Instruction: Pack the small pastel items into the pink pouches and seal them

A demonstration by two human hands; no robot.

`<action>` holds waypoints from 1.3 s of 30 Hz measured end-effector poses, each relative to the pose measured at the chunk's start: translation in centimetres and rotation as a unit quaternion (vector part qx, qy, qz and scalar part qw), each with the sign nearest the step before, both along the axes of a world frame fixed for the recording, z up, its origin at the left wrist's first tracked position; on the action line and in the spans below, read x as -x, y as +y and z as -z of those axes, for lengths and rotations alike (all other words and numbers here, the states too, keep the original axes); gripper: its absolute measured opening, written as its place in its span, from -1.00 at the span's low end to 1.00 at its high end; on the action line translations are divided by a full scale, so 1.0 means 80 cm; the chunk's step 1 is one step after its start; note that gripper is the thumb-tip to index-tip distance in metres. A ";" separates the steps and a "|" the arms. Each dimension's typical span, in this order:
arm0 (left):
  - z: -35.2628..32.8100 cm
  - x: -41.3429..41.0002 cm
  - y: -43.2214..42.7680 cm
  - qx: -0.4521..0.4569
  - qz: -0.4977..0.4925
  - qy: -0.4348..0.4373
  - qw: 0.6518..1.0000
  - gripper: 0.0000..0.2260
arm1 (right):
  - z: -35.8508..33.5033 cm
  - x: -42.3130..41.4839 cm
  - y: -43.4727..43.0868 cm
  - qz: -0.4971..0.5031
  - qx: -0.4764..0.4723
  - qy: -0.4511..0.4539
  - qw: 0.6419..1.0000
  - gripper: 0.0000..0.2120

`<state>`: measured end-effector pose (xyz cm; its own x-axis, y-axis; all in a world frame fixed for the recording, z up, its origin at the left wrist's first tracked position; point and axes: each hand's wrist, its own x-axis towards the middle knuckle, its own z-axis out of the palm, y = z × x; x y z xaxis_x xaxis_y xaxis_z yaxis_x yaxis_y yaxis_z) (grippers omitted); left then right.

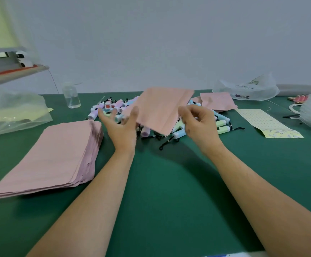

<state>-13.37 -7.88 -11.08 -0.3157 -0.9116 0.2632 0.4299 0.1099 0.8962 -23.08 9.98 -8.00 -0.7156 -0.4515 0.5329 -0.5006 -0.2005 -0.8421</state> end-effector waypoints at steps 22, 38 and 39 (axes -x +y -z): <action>-0.019 -0.003 0.072 0.214 0.350 -0.080 0.909 -0.75 | -0.014 -0.001 0.008 0.073 -0.059 0.218 0.971 -0.63; -0.004 0.009 0.072 0.396 0.073 -0.165 0.900 -0.63 | -0.027 -0.007 0.011 0.183 -0.295 0.423 0.837 -0.71; -0.003 0.010 0.071 0.387 0.076 -0.168 0.904 -0.64 | -0.026 -0.007 0.010 0.186 -0.297 0.426 0.834 -0.70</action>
